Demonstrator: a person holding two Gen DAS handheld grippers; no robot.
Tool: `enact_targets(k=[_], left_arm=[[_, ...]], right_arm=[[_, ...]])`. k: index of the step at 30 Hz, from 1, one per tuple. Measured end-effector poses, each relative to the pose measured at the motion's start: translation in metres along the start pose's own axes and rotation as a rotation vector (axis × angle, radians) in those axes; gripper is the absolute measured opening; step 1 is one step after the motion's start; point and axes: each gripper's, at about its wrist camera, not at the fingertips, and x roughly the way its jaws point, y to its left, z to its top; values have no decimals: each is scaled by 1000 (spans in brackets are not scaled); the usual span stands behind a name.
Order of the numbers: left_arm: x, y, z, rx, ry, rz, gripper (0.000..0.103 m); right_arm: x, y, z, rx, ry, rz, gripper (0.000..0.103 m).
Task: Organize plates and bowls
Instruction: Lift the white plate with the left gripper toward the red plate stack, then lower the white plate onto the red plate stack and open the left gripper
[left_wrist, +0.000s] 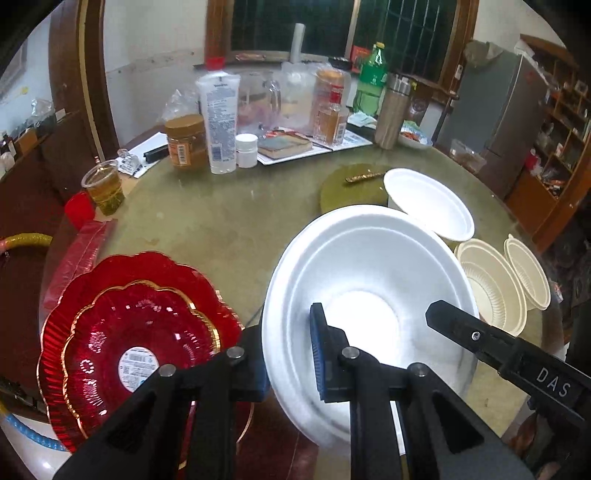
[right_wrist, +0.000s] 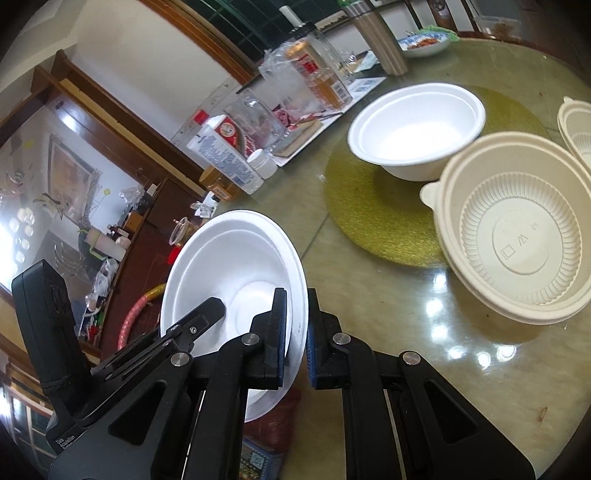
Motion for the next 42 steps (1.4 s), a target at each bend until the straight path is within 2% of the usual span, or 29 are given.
enact_targets(k=[6,12,20,42], left_arm=[[-21,22,-3,-49,-48,-4,16],[-42,51,-11,-109,-104,26,16],[-42,81,-21,-167,-92,51,16],[-53,111,-36,-202,-124,90,13]], right_arm=[[0,23,-4,-47,4,14,9],[10,56,-10,-118,29,45,9],[25,83,-16,-182,52,65,9],[50,115,-25,-271,105,90,9]])
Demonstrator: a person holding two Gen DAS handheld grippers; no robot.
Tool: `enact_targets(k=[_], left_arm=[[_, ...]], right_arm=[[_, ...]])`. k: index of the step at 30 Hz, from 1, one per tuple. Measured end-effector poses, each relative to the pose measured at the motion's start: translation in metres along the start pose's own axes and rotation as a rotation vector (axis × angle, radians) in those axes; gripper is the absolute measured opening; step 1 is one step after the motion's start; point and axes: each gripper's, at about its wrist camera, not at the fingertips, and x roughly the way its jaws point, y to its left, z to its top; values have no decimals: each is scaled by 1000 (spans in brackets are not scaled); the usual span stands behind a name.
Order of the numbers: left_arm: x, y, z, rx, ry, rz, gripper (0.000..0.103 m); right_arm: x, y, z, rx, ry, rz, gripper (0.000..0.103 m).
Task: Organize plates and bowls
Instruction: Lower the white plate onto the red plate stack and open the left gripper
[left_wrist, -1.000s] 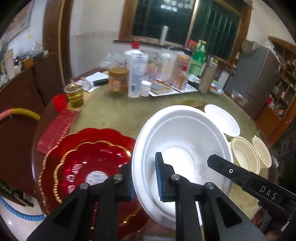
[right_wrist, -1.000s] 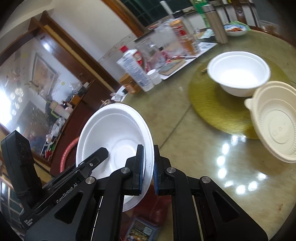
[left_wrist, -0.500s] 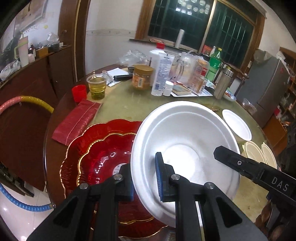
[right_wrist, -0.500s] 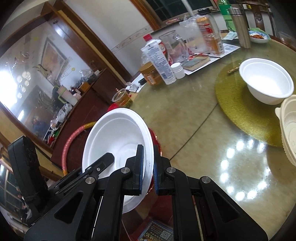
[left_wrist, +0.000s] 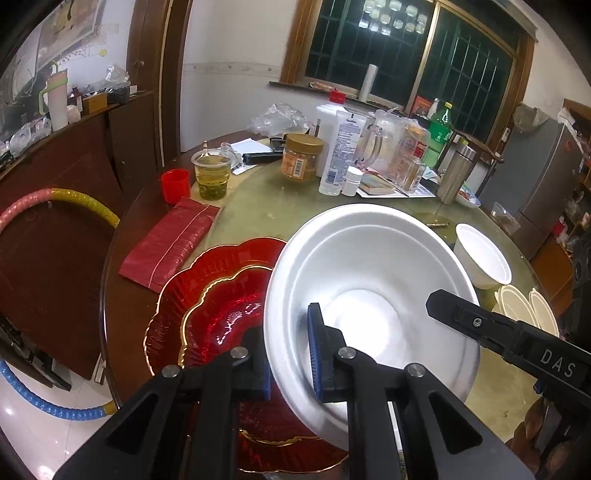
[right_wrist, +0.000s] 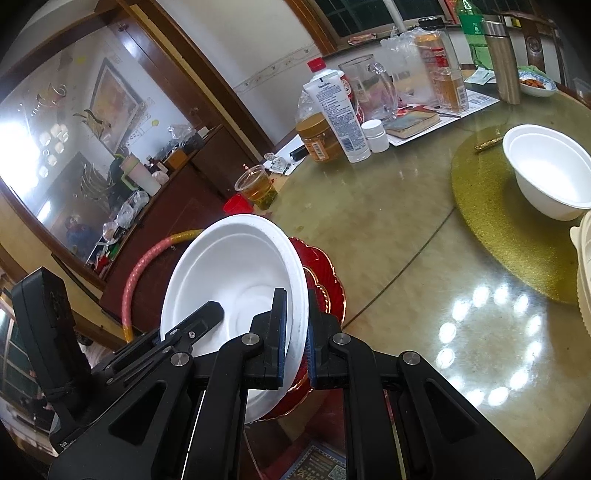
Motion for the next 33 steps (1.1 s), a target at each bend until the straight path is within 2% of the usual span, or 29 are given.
enact_targets(k=[24,33], left_arm=[[0,24,-7,-32,9,43,13],[10,29,-10,-38,48,68,13]], right_arm=[[27,13,-5,-28,60,21,9],[41,11,-6,-24,102,15,9]])
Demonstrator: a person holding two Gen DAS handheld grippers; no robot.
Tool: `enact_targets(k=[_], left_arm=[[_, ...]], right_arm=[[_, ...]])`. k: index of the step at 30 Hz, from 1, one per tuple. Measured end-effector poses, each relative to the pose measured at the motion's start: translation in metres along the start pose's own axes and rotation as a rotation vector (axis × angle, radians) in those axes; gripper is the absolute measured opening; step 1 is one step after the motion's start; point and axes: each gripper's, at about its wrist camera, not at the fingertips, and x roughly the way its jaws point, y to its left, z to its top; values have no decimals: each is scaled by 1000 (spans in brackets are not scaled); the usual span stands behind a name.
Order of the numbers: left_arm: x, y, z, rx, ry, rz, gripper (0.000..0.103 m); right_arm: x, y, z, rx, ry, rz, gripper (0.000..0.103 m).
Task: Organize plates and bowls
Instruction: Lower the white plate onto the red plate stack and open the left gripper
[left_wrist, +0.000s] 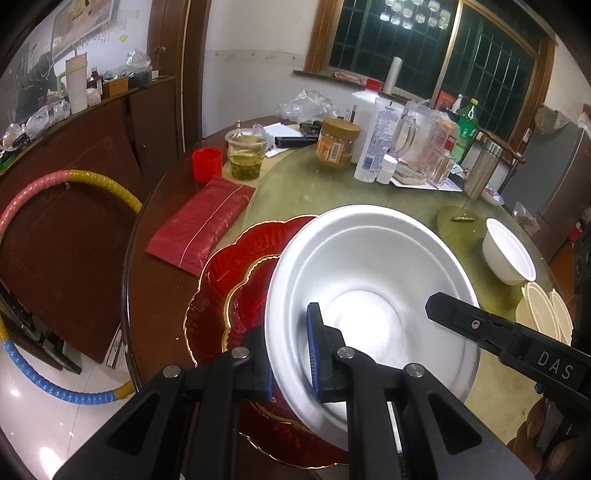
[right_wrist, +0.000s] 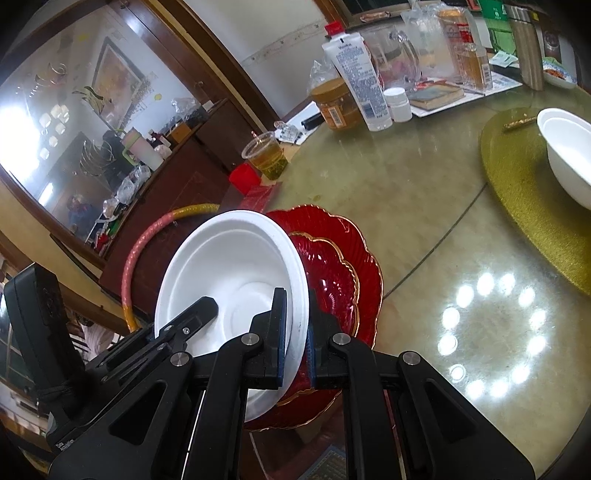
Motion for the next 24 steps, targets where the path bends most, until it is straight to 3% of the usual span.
enact_targets(k=[24], left_arm=[[10,7,-4,-15,44,15,13]], right_arm=[[17,3,-1,-19,70,-51,9]])
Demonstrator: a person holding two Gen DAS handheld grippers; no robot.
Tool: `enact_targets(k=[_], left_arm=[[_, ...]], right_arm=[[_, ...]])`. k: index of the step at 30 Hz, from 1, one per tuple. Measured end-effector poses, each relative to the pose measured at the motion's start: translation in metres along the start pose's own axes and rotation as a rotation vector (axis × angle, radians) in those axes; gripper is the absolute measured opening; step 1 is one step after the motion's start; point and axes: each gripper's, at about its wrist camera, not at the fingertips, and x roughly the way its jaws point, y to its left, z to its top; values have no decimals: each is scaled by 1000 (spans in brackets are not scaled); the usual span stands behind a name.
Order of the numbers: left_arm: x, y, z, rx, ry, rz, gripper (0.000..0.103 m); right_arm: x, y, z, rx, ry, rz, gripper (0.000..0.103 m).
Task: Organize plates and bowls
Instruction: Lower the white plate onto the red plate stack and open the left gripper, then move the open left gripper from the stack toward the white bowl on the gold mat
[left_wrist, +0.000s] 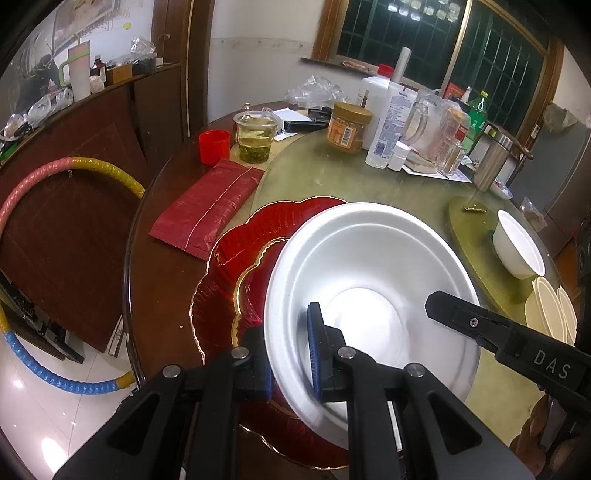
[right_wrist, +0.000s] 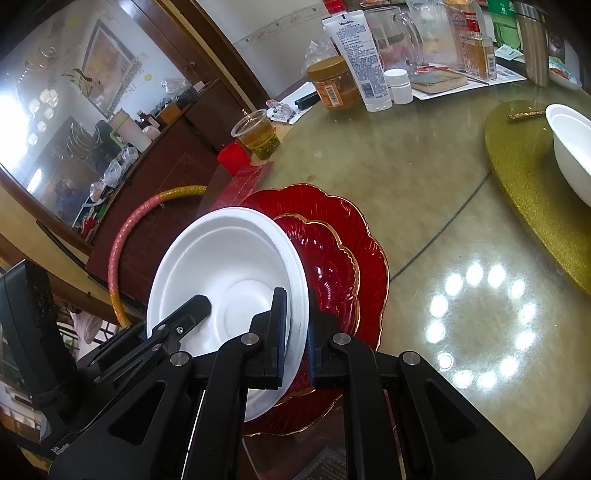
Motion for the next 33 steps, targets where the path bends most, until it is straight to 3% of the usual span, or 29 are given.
enact_targets(k=[13,27,28,30,33], left_arm=[[0,0,1,-11,-12,9,15],[17,-6,4,-2,13,53,26],[18,-6,5,-5,16,53,27],[19,-5,5,-17,21,43,44],[16,-4,6,-39,8,33,57]], right_arm=[[2,1,1,-1,5,-10,9],[10,-8,7,24,15,13,9],[10,-8,7,24,17,14,9],[12,-9,7,28,24,19,9],[12,-9,7,26,27,16,9]])
